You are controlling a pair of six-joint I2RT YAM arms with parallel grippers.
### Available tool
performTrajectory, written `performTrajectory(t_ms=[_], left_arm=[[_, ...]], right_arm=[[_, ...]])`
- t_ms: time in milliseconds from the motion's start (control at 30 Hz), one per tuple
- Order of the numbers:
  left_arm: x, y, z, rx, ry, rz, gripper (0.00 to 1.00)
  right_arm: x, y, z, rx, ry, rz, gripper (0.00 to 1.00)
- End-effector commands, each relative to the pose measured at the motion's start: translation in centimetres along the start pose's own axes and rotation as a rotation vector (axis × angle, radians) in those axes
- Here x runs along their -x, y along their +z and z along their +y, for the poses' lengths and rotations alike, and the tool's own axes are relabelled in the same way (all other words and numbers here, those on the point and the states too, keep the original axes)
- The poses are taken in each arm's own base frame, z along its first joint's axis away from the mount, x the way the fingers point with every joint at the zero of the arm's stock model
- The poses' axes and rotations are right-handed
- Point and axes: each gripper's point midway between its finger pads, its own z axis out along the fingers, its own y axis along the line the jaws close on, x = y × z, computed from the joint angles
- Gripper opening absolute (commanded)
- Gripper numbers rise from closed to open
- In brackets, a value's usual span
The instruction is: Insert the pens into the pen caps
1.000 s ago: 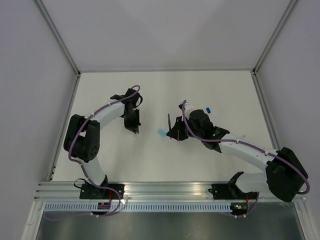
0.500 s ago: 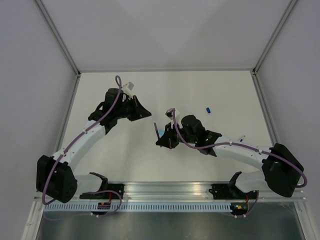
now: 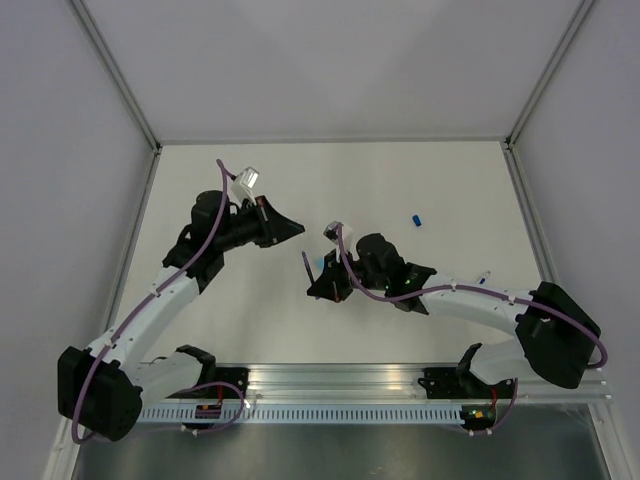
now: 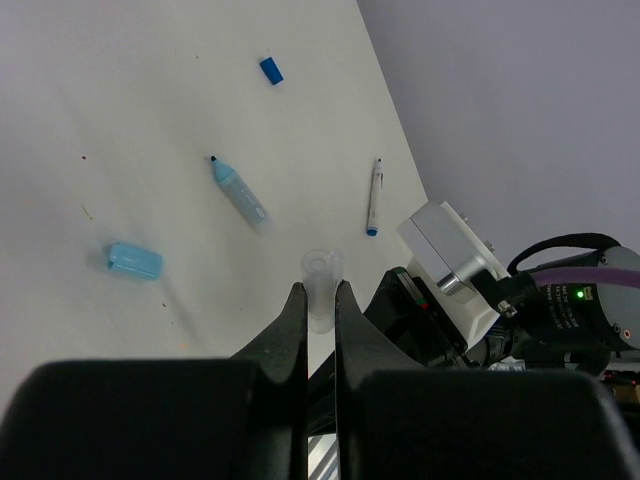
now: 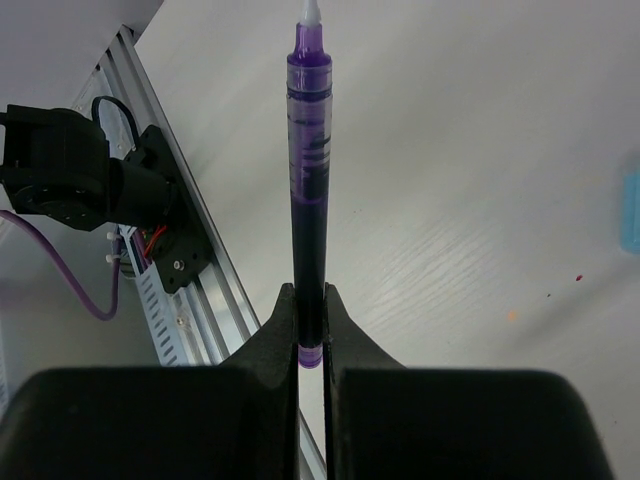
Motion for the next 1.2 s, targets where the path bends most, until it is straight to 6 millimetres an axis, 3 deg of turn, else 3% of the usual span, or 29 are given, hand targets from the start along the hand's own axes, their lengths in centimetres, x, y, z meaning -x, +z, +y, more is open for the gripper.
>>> performTrajectory(t_ms=[0,667,1167], left_arm=[[0.2,-0.6,-1.4,-0.056,0.033,-0.027,0.02],[-1.1,-1.1,-1.1,-0.075,0.06,-0.053,0.02],[0.5,-1.6,-1.7,-0.056,0.078,-0.104,0.02]], right_arm=[[1.8,0.3,1.2,0.047,-0.036,-0.056,0.0],[2.5,-0.5,1.6,0.048,-0.039,-0.101,0.0],[2.3,-0.6,2.0,0.07,-0.037,-0.087,0.0]])
